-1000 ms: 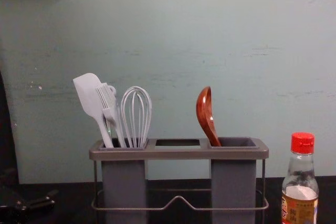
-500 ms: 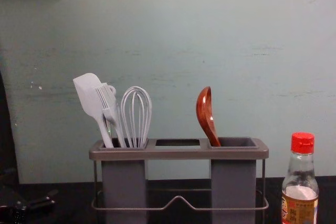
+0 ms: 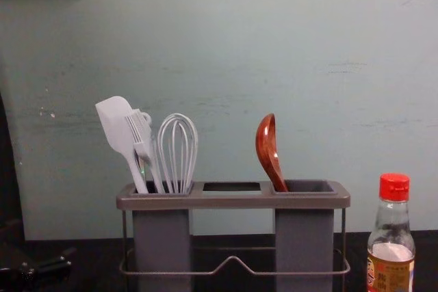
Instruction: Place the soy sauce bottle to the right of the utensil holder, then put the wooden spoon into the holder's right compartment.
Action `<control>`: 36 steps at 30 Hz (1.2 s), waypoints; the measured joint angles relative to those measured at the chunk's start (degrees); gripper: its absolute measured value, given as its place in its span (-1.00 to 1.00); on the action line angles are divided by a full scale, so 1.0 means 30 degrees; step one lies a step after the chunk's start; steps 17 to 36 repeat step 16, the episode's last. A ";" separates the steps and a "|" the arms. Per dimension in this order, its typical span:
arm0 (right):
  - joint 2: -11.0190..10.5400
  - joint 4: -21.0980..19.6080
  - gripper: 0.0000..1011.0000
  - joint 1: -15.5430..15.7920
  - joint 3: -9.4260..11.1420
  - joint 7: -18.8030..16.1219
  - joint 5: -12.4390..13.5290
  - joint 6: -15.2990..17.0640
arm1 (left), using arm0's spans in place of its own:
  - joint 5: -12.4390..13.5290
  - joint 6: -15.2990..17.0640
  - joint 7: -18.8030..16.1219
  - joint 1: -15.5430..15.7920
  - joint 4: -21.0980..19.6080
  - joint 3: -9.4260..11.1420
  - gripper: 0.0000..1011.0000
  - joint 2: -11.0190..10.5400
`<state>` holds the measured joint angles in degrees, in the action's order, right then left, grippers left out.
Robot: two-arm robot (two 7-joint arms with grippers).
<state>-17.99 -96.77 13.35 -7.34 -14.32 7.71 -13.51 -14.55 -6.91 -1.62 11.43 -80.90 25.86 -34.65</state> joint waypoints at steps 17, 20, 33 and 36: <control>0.0000 0.0002 0.98 0.0000 -0.0001 0.0003 0.0001 0.0000 | 0.0000 0.0000 -0.0001 0.0001 -0.0001 0.0001 0.99 0.0000; 0.0000 0.0002 0.98 0.0000 -0.0001 0.0003 0.0001 0.0000 | 0.0000 0.0000 -0.0001 0.0001 -0.0001 0.0001 0.99 0.0000; 0.0000 0.0002 0.98 0.0000 -0.0001 0.0003 0.0001 0.0000 | 0.0000 0.0000 -0.0001 0.0001 -0.0001 0.0001 0.99 0.0000; 0.0000 0.0002 0.98 0.0000 -0.0001 0.0003 0.0001 0.0000 | 0.0000 0.0000 -0.0001 0.0001 -0.0001 0.0001 0.99 0.0000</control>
